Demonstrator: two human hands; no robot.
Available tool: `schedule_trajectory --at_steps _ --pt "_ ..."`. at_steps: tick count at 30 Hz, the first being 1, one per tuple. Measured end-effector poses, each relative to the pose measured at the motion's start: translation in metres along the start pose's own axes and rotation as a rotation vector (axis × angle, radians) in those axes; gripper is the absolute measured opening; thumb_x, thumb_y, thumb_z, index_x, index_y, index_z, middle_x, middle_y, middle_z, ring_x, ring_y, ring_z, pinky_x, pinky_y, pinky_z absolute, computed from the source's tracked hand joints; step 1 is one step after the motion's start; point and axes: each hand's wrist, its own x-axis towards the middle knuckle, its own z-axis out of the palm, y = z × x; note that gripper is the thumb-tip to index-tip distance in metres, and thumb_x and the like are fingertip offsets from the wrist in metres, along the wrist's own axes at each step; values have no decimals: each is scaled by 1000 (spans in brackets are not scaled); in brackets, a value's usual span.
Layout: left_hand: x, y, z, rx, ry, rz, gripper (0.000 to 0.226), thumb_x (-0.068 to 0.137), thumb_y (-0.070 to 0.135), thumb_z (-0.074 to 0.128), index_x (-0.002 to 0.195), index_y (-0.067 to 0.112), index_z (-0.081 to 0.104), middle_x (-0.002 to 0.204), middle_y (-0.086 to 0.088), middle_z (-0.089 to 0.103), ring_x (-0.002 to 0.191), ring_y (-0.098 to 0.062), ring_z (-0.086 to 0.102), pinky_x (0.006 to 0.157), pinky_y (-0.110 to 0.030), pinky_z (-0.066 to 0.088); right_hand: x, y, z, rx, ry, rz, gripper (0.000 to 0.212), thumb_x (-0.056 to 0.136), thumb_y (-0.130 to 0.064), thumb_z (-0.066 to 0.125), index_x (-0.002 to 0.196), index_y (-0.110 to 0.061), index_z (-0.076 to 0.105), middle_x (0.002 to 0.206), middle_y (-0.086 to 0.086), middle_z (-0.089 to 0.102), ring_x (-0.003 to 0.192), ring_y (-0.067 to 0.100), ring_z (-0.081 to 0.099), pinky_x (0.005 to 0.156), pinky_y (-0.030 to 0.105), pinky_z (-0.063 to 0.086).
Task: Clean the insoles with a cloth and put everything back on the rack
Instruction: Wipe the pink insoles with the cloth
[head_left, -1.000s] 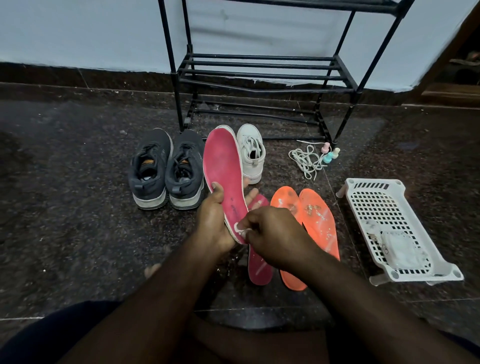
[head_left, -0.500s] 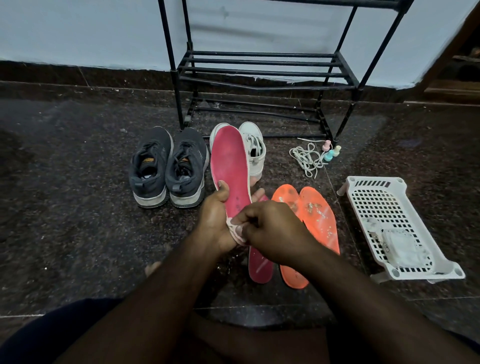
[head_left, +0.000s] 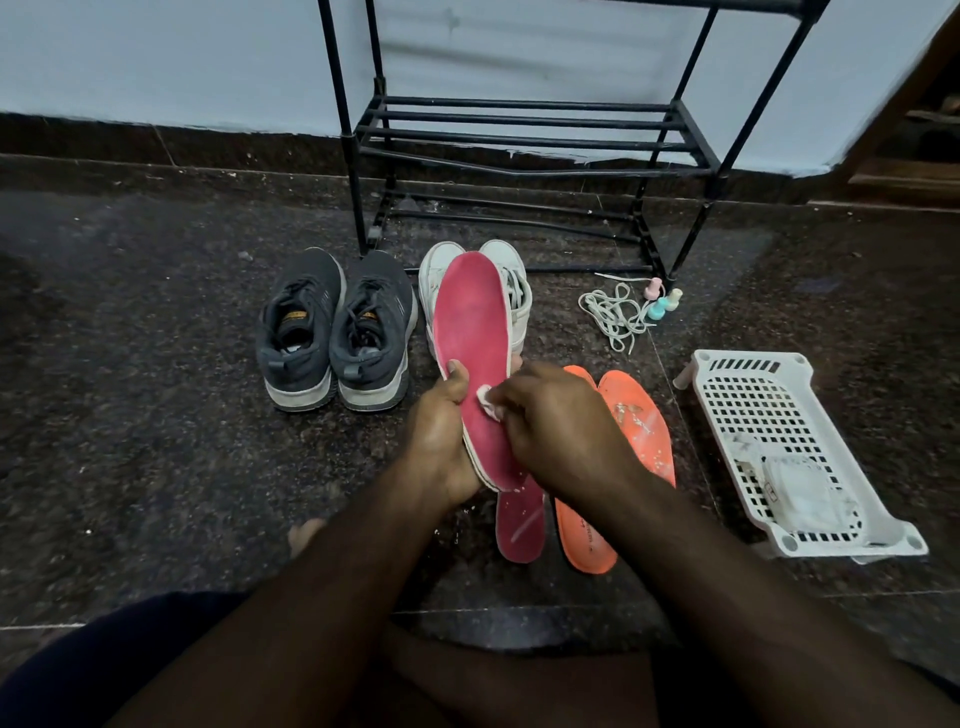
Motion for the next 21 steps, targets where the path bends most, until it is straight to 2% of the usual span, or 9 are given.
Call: schedule_trajectory --at_steps 2,6,10,13,15,17,18,20,21 --pt "3 -4 1 7 2 26 59 106 47 28 109 0 63 94 -18 75 82 -27 75 82 -40 53 1 0 3 22 -22 -19 38 80 -28 44 94 -14 76 86 9 67 84 29 63 74 40 50" --pt "7 -7 7 83 71 168 56 105 48 35 127 1 57 114 -20 69 104 -29 68 91 -47 56 -2 9 2 46 -107 -33 22 80 -7 63 95 -16 76 93 8 72 90 25 65 79 37 50" --pt "8 -13 10 189 69 364 31 108 30 38 111 11 63 100 -16 71 94 -31 68 93 -48 53 0 19 -1 161 85 -22 22 80 -3 67 94 -17 76 91 -2 70 90 13 60 79 19 41" --pt "5 -15 11 171 15 354 37 107 30 38 120 4 60 109 -21 67 103 -35 64 100 -51 49 0 19 6 176 98 -78 22 78 -2 65 92 -14 76 89 2 70 88 17 62 79 22 43" --pt "5 -10 8 154 12 316 48 105 39 41 131 2 54 111 -21 67 102 -36 64 97 -53 49 -4 18 10 152 45 -67 20 78 -2 66 93 -12 76 90 5 70 88 21 63 78 25 44" --pt "7 -2 3 130 -4 298 46 104 47 39 129 11 56 105 -13 74 102 -31 68 93 -49 50 -9 19 10 138 -73 -8 17 81 -5 67 94 -14 76 91 2 73 89 16 65 75 22 42" --pt "8 2 1 112 -11 296 44 105 48 36 127 15 56 104 -9 76 107 -30 68 97 -47 50 -11 21 9 148 -134 20 15 83 -7 67 93 -16 75 89 -1 74 86 12 65 72 20 41" --pt "8 5 -2 89 -5 284 49 105 48 34 133 13 53 109 -6 76 119 -29 64 105 -49 47 -12 26 5 166 -195 53 11 87 -12 66 88 -18 75 83 -6 74 77 5 64 67 19 41" --pt "8 5 -2 89 4 286 51 105 48 34 137 12 51 111 -6 75 120 -29 64 104 -49 48 -12 27 3 171 -186 58 9 89 -16 67 86 -18 75 81 -8 73 73 2 60 64 17 39"
